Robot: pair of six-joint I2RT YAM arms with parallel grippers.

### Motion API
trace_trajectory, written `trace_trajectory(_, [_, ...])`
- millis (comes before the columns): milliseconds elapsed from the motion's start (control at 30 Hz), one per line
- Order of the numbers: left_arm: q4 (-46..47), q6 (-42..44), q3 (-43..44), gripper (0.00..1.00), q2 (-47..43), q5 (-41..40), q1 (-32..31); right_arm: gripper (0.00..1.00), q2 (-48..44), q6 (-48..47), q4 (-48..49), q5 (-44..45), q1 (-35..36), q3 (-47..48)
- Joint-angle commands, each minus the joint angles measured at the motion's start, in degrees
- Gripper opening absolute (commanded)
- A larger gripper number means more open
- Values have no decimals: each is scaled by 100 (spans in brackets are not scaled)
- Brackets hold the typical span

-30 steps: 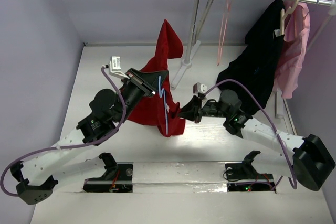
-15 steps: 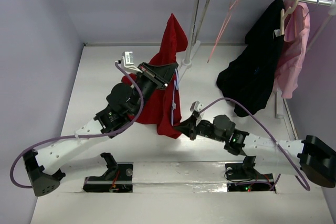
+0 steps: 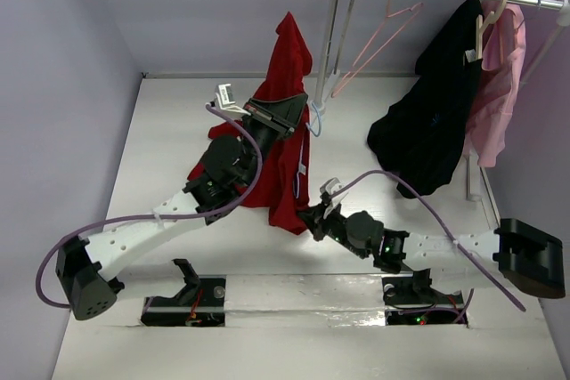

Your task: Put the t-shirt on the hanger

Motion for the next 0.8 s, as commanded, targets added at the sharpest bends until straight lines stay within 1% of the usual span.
trace_trajectory(0, [1305, -300, 194, 0, -53, -190, 56, 0, 353, 300, -30, 1126, 299, 60])
trace_trajectory(200, [1638, -643, 53, 0, 70, -243, 56, 0, 485, 669, -311, 1567, 370, 218])
trace_trajectory(300, [1928, -801, -43, 0, 201, -182, 56, 0, 582, 722, -338, 1349, 370, 377])
trace_trajectory(333, [2216, -845, -183, 0, 237, -103, 56, 0, 548, 731, -277, 1235, 370, 377])
trace_trajectory(367, [2367, -872, -236, 0, 272, -85, 56, 0, 495, 748, -276, 973, 370, 394])
trace_trajectory(467, [2562, -627, -360, 0, 351, -312, 56, 0, 135, 959, -828, 830, 431, 622])
trace_trajectory(500, [2571, -530, -386, 0, 386, -339, 56, 0, 30, 1012, -1204, 803, 432, 736])
trace_trajectory(567, [2650, -214, -500, 0, 422, -427, 56, 0, -260, 1196, -1575, 698, 502, 816])
trace_trajectory(600, [2676, -134, -553, 0, 439, -436, 56, 0, -322, 1266, -1968, 680, 502, 868])
trace_trajectory(633, [2815, -151, -631, 0, 448, -488, 56, 0, -366, 1450, -2146, 689, 502, 956])
trace_trajectory(700, [3044, -274, -852, 0, 509, -454, 56, 0, -384, 1574, -2201, 671, 502, 931])
trace_trajectory(767, [3081, -440, -756, 0, 589, -314, 56, 0, -149, 1706, -2174, 732, 554, 860])
